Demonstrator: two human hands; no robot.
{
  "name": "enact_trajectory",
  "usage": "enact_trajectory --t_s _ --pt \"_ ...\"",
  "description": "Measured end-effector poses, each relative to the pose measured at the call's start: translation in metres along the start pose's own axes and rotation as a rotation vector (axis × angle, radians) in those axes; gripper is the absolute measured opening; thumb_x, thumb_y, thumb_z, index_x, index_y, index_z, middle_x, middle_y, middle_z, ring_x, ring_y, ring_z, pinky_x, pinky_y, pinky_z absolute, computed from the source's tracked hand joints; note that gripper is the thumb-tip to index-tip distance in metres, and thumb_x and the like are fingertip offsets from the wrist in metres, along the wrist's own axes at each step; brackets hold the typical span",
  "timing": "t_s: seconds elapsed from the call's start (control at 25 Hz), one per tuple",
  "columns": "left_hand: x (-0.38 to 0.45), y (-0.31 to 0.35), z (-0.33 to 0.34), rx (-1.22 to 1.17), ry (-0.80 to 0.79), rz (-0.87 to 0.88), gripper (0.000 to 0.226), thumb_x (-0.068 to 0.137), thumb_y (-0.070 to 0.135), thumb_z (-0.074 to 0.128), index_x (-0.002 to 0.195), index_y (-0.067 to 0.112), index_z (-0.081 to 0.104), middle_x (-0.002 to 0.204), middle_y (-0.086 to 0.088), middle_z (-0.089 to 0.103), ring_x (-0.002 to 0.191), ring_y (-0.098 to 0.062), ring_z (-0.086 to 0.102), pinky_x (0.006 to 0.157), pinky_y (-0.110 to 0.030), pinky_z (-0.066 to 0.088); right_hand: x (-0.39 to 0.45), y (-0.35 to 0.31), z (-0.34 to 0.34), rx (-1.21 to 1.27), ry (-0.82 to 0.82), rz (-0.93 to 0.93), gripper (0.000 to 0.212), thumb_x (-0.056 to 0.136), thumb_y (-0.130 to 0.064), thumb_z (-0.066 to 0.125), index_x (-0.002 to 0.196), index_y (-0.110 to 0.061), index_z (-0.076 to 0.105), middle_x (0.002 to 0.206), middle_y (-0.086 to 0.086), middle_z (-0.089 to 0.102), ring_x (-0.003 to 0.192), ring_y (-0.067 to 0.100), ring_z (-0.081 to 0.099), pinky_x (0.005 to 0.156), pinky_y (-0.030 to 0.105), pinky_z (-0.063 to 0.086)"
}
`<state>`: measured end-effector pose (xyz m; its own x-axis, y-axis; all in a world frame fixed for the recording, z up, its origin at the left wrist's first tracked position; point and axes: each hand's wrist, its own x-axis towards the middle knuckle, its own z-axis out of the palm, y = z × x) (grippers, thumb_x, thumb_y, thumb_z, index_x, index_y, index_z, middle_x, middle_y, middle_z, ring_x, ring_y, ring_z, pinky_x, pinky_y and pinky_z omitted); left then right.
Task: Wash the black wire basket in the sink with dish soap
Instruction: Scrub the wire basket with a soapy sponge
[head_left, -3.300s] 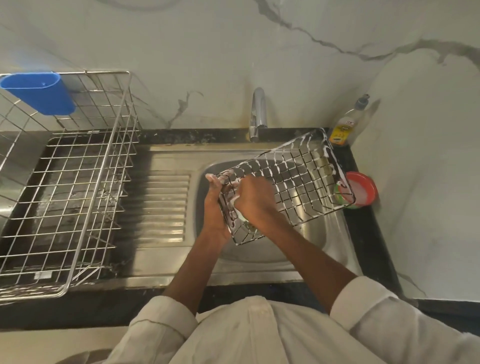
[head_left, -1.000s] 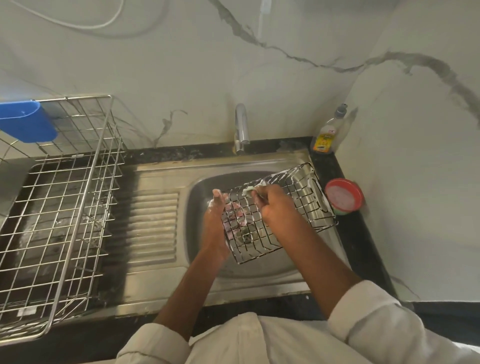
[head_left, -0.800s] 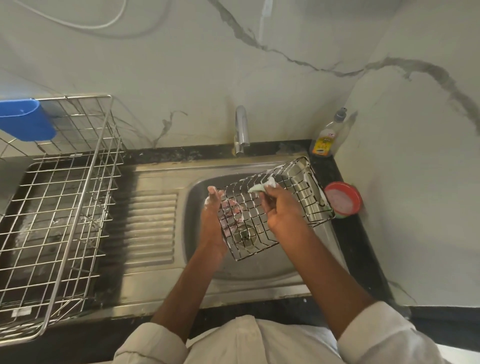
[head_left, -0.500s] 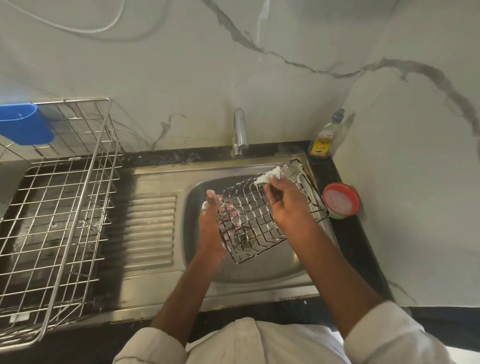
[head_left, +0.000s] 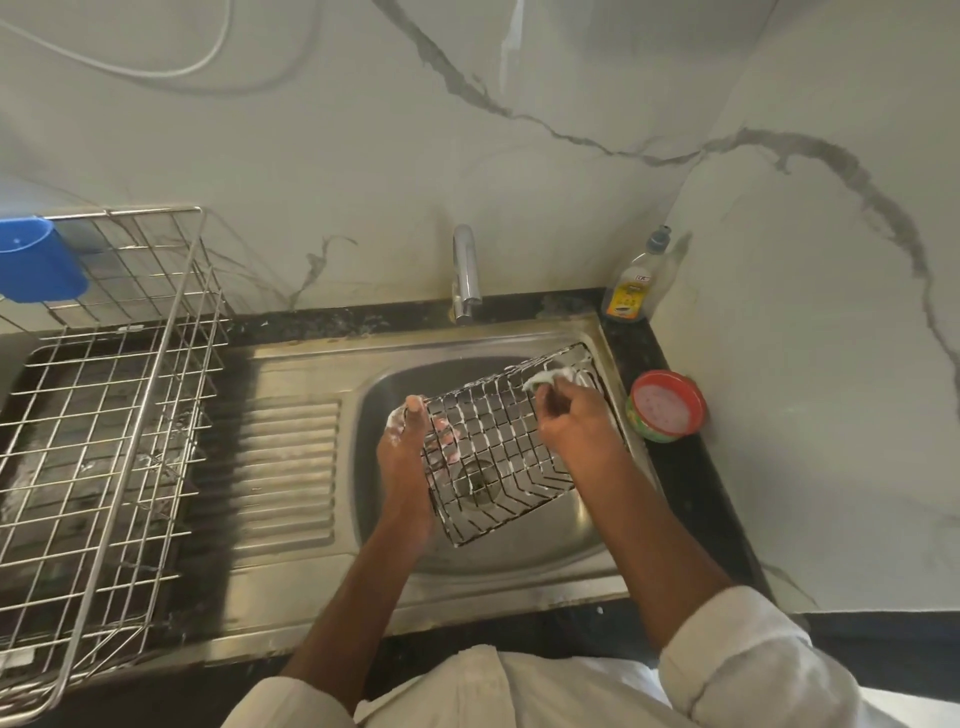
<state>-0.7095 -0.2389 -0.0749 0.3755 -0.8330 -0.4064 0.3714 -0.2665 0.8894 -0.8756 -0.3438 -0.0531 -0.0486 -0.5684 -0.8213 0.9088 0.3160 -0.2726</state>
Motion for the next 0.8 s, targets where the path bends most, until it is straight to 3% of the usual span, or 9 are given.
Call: enact_trajectory --t_s 0.12,0.2,0.24,0.32,0.4,0.48,0.56,0.68,0.8 --pt "-0.010 0.002 0.003 0.037 -0.020 0.015 0.056 0.087 0.073 0.062 0.119 0.027 0.064 0.110 -0.006 0.074 0.085 -0.003 0.077 0.069 -0.029 0.062 0.001 -0.006 -0.002 -0.004 0.072 0.000 0.003 0.099 -0.002 0.064 0.101 -0.001 0.065 0.093 0.011 0.064 0.080 0.019 0.065 0.059 0.020 0.060" --pt "-0.010 0.007 0.003 0.046 0.000 0.045 0.056 0.083 0.067 0.061 0.120 0.025 0.065 0.107 -0.004 0.074 0.080 0.001 0.075 0.067 -0.023 0.062 -0.003 -0.011 -0.001 -0.067 0.005 -0.099 0.015 0.092 0.002 0.071 0.106 -0.002 0.068 0.099 0.012 0.068 0.085 0.021 0.069 0.070 0.025 0.064" --pt "-0.009 0.011 0.003 0.042 0.017 0.052 0.059 0.086 0.068 0.063 0.123 0.023 0.066 0.108 -0.005 0.075 0.085 -0.005 0.075 0.072 -0.028 0.063 -0.010 -0.013 -0.001 -0.203 -0.033 -0.200 0.020 0.088 0.003 0.075 0.106 -0.004 0.071 0.104 0.013 0.072 0.089 0.022 0.072 0.077 0.028 0.065" --pt "-0.005 0.016 0.000 0.032 0.052 0.074 0.066 0.087 0.071 0.068 0.129 0.019 0.067 0.112 -0.008 0.077 0.095 -0.019 0.074 0.082 -0.042 0.062 -0.020 -0.017 -0.010 -0.843 -0.028 -0.653 0.024 0.085 -0.001 0.079 0.106 -0.013 0.078 0.108 0.007 0.077 0.092 0.018 0.075 0.077 0.028 0.062" --pt "-0.006 0.022 0.002 0.048 0.049 0.103 0.071 0.085 0.070 0.070 0.133 0.018 0.066 0.111 -0.009 0.077 0.097 -0.025 0.071 0.084 -0.046 0.059 -0.011 -0.028 -0.024 -1.550 0.039 -1.333 0.023 0.086 -0.007 0.077 0.106 -0.018 0.082 0.106 0.001 0.078 0.092 0.016 0.071 0.065 0.024 0.048" --pt "-0.011 0.030 0.010 0.050 0.039 0.107 0.072 0.079 0.066 0.070 0.132 0.018 0.065 0.109 -0.009 0.076 0.095 -0.026 0.070 0.084 -0.047 0.058 0.001 -0.044 -0.027 -1.779 0.124 -1.696 0.021 0.084 -0.006 0.076 0.103 -0.015 0.082 0.103 0.006 0.077 0.092 0.025 0.064 0.068 0.025 0.035" --pt "-0.015 0.036 0.017 0.057 0.035 0.100 0.069 0.078 0.064 0.071 0.130 0.019 0.066 0.108 -0.004 0.076 0.095 -0.022 0.071 0.081 -0.042 0.060 0.009 -0.053 -0.026 -1.862 0.148 -1.719 0.020 0.085 -0.007 0.075 0.102 -0.013 0.082 0.102 0.007 0.077 0.091 0.028 0.060 0.069 0.029 0.033" --pt "-0.017 0.041 0.025 0.114 0.014 0.122 0.074 0.077 0.068 0.070 0.134 0.021 0.065 0.108 0.005 0.076 0.099 -0.015 0.073 0.075 -0.027 0.058 0.009 -0.042 -0.028 -2.150 0.108 -1.618 0.026 0.084 -0.007 0.074 0.106 -0.018 0.081 0.107 0.003 0.077 0.100 0.029 0.061 0.073 0.034 0.047" --pt "-0.019 0.040 0.029 0.180 0.001 0.154 0.090 0.071 0.083 0.075 0.137 0.023 0.065 0.108 0.008 0.078 0.104 -0.015 0.076 0.086 -0.036 0.062 0.006 -0.026 -0.031 -2.373 0.079 -1.440 0.033 0.087 -0.006 0.066 0.114 -0.022 0.078 0.119 0.002 0.074 0.115 0.030 0.059 0.083 0.038 0.052"
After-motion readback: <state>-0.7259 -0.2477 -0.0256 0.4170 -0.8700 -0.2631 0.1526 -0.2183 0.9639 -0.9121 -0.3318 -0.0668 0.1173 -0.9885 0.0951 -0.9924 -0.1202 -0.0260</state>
